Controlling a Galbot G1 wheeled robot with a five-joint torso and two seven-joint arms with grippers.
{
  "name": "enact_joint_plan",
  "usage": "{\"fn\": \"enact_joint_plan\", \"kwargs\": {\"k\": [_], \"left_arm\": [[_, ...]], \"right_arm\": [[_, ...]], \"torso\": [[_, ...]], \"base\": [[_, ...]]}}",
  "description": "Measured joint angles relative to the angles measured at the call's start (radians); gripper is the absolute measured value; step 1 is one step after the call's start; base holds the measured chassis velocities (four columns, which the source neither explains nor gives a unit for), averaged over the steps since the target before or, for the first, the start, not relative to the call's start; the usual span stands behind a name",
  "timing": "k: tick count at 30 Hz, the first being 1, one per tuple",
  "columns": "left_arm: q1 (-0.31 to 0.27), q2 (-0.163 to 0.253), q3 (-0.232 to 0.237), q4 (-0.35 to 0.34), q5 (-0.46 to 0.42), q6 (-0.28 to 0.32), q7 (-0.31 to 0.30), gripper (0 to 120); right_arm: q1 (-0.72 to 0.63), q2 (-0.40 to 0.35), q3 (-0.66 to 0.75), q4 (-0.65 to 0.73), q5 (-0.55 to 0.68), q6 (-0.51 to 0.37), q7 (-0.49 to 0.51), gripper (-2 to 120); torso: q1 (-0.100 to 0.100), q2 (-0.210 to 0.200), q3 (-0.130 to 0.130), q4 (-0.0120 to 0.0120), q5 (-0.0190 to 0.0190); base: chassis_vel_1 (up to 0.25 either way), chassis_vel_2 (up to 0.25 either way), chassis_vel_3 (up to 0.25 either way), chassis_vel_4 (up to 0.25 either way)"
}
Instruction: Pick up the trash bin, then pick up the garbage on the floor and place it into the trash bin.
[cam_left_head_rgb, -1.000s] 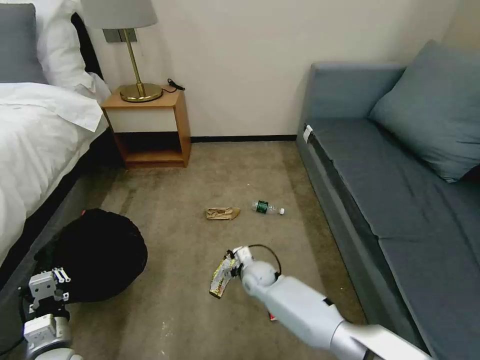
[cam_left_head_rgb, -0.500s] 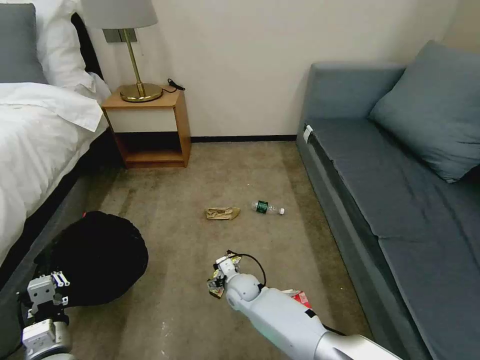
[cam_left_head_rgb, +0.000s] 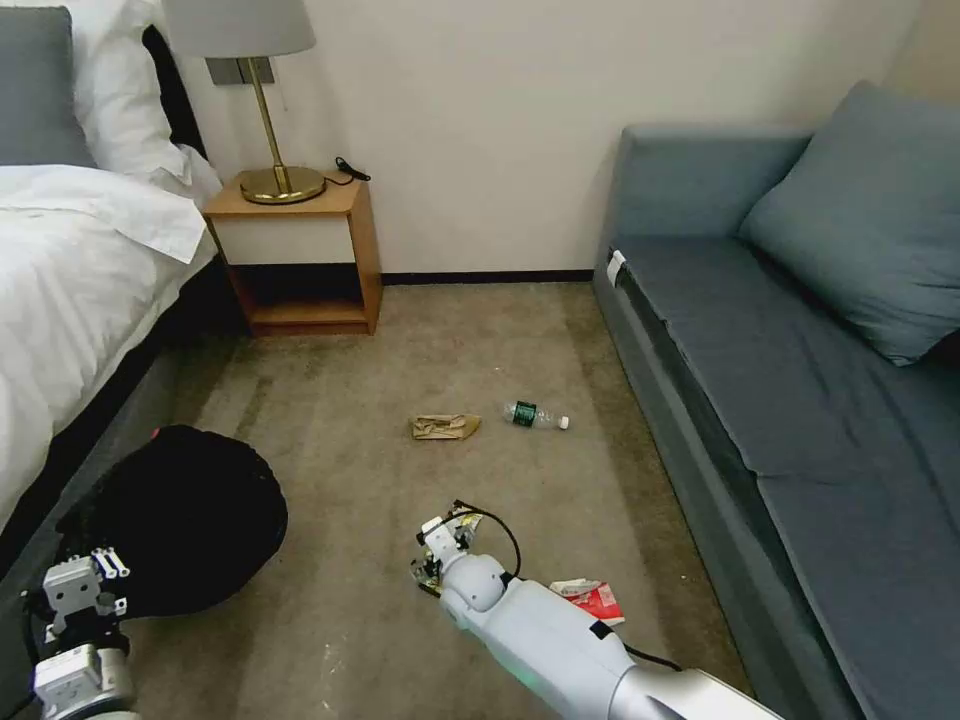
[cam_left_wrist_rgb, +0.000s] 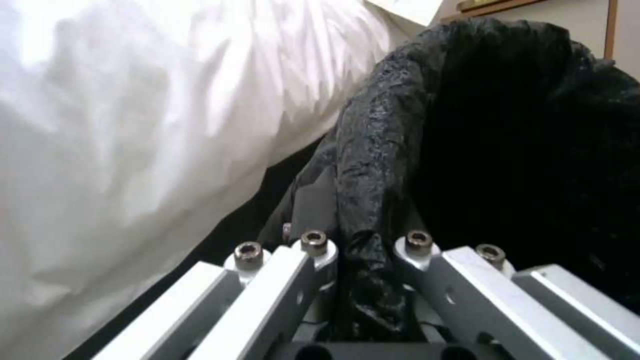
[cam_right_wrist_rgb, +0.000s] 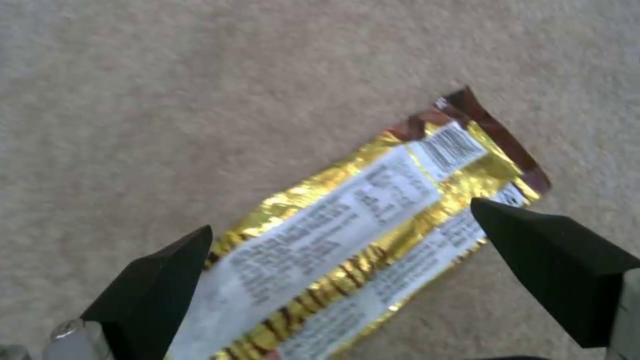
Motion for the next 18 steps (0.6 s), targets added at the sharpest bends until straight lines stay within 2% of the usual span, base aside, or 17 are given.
{"fn": "enact_joint_plan", "kwargs": {"k": [8, 14, 18], "left_arm": [[-0.005, 0.004, 0.001, 0.007, -0.004, 0.0, 0.0, 4], [-0.009, 0.005, 0.006, 0.015, -0.01, 0.0, 0.0, 4], [-0.015, 0.006, 0.009, 0.019, -0.013, 0.0, 0.0, 4]], "right_arm": [[-0.004, -0.014, 0.014, -0.009, 0.019, -0.011, -0.024, 100], [0.001, -0.013, 0.009, -0.018, 0.024, -0.017, -0.053, 86], [0.004, -0.006, 0.006, -0.032, 0.021, -0.019, -0.067, 85]], "torso": [[0.0, 0.0, 0.0, 0.0, 0.0], [0.0, 0.0, 0.0, 0.0, 0.0], [0.0, 0.0, 0.0, 0.0001, 0.0]], "base": [[0.0, 0.0, 0.0, 0.0], [0.0, 0.0, 0.0, 0.0], [0.0, 0.0, 0.0, 0.0]]}}
